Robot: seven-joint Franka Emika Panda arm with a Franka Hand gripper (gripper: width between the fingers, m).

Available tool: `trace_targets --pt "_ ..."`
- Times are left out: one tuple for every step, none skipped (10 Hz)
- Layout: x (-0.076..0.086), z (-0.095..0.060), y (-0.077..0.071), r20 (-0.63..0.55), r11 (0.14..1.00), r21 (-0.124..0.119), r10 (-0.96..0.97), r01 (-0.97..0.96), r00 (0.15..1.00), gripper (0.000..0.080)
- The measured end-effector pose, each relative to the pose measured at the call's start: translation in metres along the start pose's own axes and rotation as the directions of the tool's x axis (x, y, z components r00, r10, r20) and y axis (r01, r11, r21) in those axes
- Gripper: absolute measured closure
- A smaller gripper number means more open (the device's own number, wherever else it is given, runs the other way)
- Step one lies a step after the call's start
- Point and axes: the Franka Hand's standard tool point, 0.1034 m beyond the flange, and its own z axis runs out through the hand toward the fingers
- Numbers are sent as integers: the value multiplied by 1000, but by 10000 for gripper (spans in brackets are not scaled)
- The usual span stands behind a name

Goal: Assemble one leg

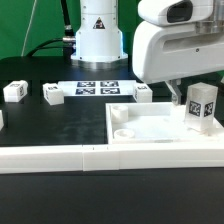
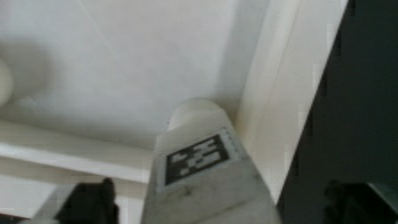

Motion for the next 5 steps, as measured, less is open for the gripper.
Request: trace_targets --pt "0 0 0 0 1000 0 0 0 1000 412" --pt "0 0 2 0 1000 -3 0 0 1000 412" --pt "0 0 3 1 1000 -4 3 -3 1000 507" --pt "0 0 3 1 999 -3 40 -40 999 507" --pt "-1 1 3 1 999 -2 53 -53 999 507"
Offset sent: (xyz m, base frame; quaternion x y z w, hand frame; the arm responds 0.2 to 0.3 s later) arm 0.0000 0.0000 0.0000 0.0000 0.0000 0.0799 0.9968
